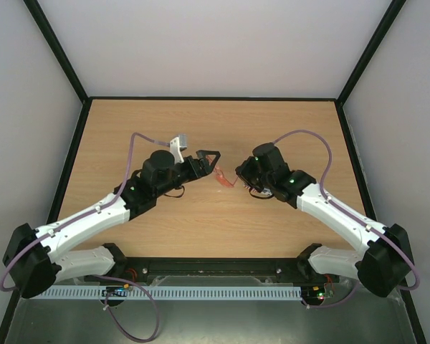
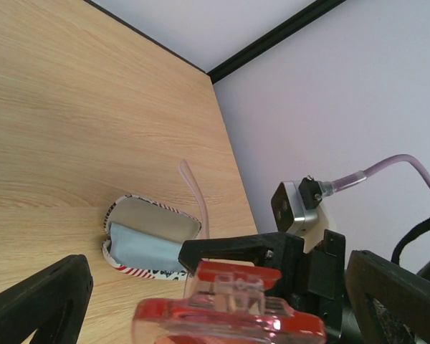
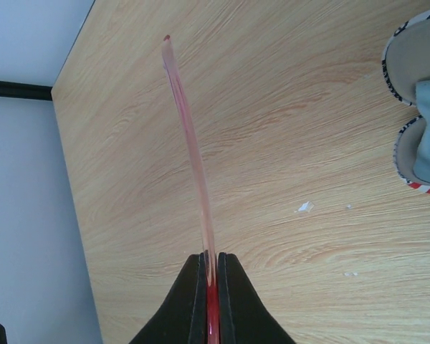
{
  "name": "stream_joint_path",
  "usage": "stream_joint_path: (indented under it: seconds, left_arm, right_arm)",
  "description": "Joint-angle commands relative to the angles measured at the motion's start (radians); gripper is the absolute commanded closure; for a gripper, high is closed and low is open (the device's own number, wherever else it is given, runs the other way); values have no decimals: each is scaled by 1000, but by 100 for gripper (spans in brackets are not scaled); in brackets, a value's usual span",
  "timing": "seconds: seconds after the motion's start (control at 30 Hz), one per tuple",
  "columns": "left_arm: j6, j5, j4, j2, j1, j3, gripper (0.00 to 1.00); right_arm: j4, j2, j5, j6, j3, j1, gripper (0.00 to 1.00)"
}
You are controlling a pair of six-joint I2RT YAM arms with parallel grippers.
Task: Organize the sunglasses
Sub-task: Fold the sunglasses.
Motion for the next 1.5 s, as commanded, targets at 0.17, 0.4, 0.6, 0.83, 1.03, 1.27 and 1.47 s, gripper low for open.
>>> stream_joint_path:
  seconds: [0.17,0.4,0.6,0.83,1.03,1.27,1.47]
  left_arm:
    - [-22,-22,-1,35,-5,26,1]
    - [-29,-16,15,46,-6,21,8]
    - [-29,-14,23,54,-7,20,15]
    - [-29,-10,23,63,-7,19,27]
    - [-28,-13,17,68,-7,19,37]
    - [-30,-19,12,73,-6,24,50]
    - [-31,-25,3,74,-6,25,50]
  right_arm:
    - [-34,7,86,13,16,14,99]
    - [-9,29,80,19,2,15,99]
    - [7,37,73,19,-8,17,99]
    - [16,45,73,21,-10,17,99]
    - [16,48,71,19,-7,17,99]
    - [18,45,71,16,-5,18,99]
    - [23,44,67,9,-2,18,99]
